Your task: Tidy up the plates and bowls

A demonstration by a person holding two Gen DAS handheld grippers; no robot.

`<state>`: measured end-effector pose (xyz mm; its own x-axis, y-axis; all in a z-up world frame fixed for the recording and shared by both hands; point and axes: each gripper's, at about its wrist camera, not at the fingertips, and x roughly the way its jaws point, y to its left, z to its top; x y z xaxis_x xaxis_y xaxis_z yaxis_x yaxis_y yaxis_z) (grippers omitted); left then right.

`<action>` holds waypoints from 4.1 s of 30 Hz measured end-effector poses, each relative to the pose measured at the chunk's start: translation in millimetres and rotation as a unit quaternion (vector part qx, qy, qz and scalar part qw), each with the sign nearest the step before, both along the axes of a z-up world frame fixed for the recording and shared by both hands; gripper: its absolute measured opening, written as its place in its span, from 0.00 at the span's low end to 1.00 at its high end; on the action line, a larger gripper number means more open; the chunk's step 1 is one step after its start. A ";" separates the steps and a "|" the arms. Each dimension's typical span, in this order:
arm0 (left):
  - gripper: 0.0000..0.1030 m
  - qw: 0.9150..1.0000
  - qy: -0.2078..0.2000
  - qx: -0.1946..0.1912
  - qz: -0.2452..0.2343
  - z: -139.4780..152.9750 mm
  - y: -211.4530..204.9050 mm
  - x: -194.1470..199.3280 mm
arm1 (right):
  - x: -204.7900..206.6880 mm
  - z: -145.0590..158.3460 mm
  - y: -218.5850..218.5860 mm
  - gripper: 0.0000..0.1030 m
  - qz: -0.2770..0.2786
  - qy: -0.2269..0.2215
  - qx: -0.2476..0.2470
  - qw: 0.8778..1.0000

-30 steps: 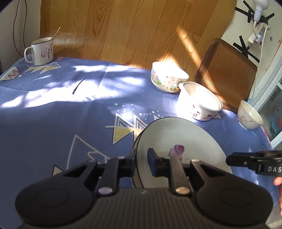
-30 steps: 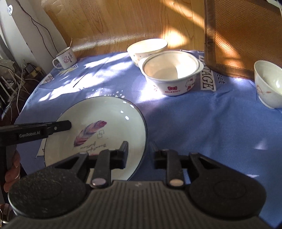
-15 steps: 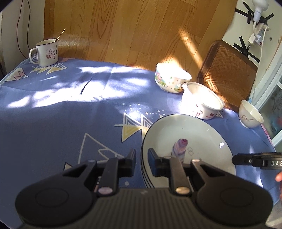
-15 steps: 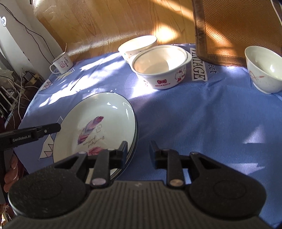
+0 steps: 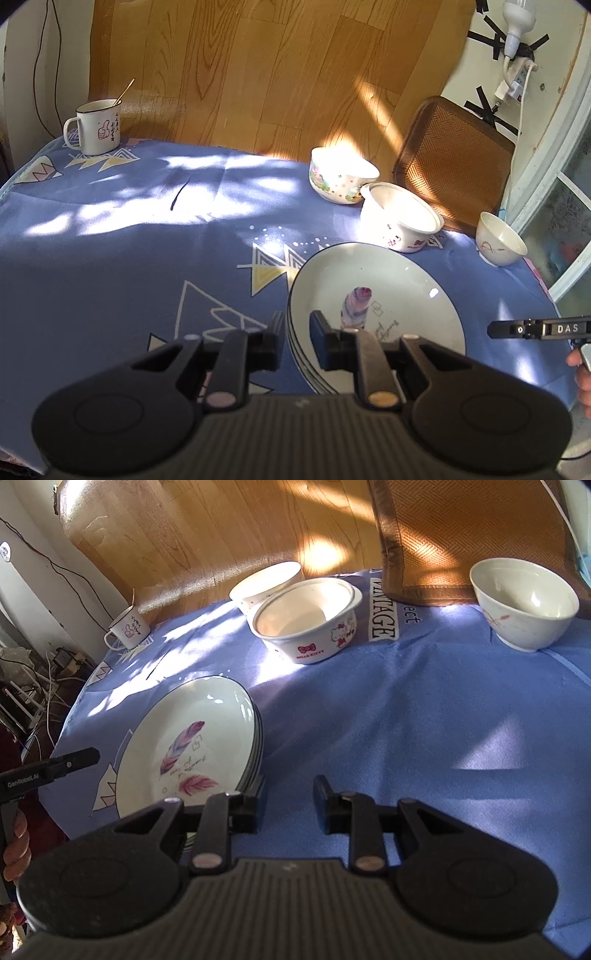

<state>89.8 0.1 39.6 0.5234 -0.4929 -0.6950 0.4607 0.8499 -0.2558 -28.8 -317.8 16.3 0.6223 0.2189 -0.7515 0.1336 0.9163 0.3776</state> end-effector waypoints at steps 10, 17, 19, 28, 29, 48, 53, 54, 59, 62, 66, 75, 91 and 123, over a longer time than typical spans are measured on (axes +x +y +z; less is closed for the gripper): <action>0.16 0.997 -0.004 -0.018 -0.081 9.9 -57.7 -22.4 | -18.8 -2.2 -20.9 0.30 -0.023 0.002 0.009 1.000; 0.16 0.993 -0.002 -0.019 -0.119 11.4 -100.9 -20.3 | -26.8 6.7 -54.8 0.30 -0.055 -0.009 0.009 0.998; 0.16 0.992 -0.002 -0.018 -0.124 11.6 -114.5 -16.0 | -27.4 8.5 -65.9 0.30 -0.064 -0.011 0.009 0.998; 0.16 0.991 0.013 -0.017 -0.130 11.2 -175.4 1.9 | -30.1 19.8 -119.7 0.30 -0.106 -0.025 0.003 0.994; 0.16 0.992 0.016 -0.017 -0.127 11.7 -181.6 5.2 | -29.4 21.5 -128.4 0.30 -0.113 -0.027 0.003 0.993; 0.29 0.994 0.038 0.014 -0.098 -10.7 -388.2 65.3 | 38.3 20.2 -254.3 0.41 -0.182 -0.004 -0.020 0.983; 0.32 0.994 0.028 0.037 -0.100 -16.4 -410.1 73.1 | 51.8 17.2 -264.3 0.42 -0.172 0.003 -0.039 0.984; 0.32 0.994 0.029 0.042 -0.101 -18.7 -412.3 73.6 | 54.2 16.4 -266.0 0.42 -0.171 0.005 -0.040 0.985; 0.33 0.993 0.036 0.053 -0.099 -30.9 -423.0 77.1 | 62.8 13.3 -267.7 0.43 -0.158 0.008 -0.048 0.986; 0.32 0.993 0.036 0.058 -0.097 -34.5 -426.6 77.7 | 67.3 9.1 -267.8 0.43 -0.152 0.013 -0.049 0.987; 0.15 0.992 0.044 0.061 -0.100 -43.2 -428.7 79.4 | 71.1 1.1 -266.9 0.42 -0.149 0.019 -0.043 0.988; 0.08 0.989 0.040 0.066 -0.129 -21.0 -402.1 53.7 | 45.6 17.0 -232.6 0.08 -0.107 0.011 -0.057 0.993; 0.08 0.991 0.052 0.068 -0.105 -19.5 -271.9 -31.5 | -20.8 9.8 -122.5 0.10 -0.004 0.020 -0.066 0.998; 0.34 0.998 -0.015 0.045 -0.031 40.2 -177.5 10.3 | -22.7 59.1 -118.3 0.37 -0.039 -0.043 -0.089 0.994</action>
